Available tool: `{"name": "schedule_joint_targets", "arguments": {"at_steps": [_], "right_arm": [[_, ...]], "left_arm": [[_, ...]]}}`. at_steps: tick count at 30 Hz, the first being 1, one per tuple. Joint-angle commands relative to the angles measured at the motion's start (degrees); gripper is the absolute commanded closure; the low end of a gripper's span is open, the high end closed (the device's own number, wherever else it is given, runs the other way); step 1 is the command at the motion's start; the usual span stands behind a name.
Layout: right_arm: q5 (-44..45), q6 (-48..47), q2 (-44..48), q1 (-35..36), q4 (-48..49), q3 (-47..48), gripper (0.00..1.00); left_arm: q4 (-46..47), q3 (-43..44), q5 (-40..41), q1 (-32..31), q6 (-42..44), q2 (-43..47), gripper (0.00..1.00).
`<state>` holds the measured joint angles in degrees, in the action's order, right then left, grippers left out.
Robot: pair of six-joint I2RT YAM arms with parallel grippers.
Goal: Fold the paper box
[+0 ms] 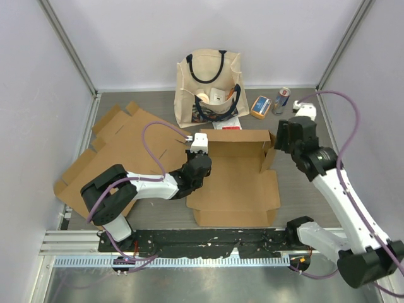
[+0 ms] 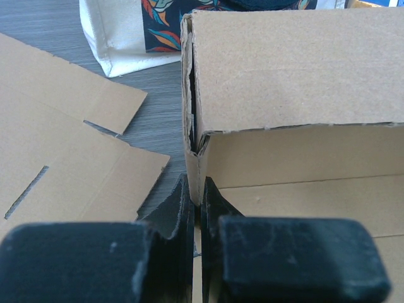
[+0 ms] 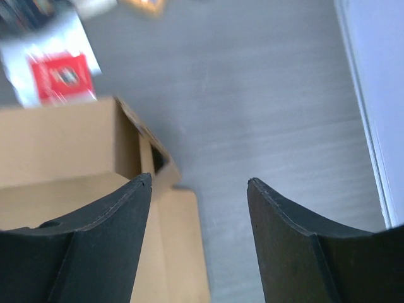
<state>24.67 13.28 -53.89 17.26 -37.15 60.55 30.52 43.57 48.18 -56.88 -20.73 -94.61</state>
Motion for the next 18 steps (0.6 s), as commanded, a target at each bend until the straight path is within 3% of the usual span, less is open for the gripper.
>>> {"name": "schedule_joint_targets", "arguments": {"at_steps": [1, 6, 10, 18], "right_arm": [[-3.38, -8.08, -3.76, 0.15, -5.58, -3.24, 0.34], [-11.21, -13.01, -4.21, 0.06, 3.02, -9.29, 0.37], [-14.64, -14.15, -2.89, 0.15, 17.43, -14.93, 0.39], [-13.14, -14.77, -2.98, 0.23, 42.21, -27.41, 0.40]], "left_arm": [[-1.43, -1.21, -2.30, -0.33, -0.27, 0.04, 1.00], [-1.26, -0.77, -2.74, -0.33, -0.27, -0.40, 1.00], [-1.43, -0.59, -2.83, -0.33, 0.16, 0.21, 1.00], [-0.38, -2.08, -2.65, -0.33, 0.78, 0.65, 1.00]]}}
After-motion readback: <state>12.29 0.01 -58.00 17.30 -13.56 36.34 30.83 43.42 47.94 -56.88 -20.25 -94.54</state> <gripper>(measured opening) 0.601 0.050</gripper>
